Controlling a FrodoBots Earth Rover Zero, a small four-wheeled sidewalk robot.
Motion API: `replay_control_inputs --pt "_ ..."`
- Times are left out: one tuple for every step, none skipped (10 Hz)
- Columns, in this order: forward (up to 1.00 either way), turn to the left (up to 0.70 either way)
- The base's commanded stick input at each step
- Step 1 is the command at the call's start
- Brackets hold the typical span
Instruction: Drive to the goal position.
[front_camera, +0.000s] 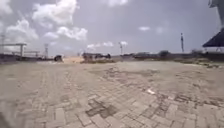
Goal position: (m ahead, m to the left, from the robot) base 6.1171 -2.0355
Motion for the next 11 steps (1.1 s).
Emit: replay_control_inputs --pt "0.7 0.0" --pt "0.7 0.0" --pt "0.7 0.0" --pt "0.7 0.0" --pt "0.7 0.0" --pt "0.7 0.0" --pt "0.7 0.0" --pt "0.7 0.0" --pt "0.7 0.0" --pt "0.7 0.0" --pt "0.7 0.0"
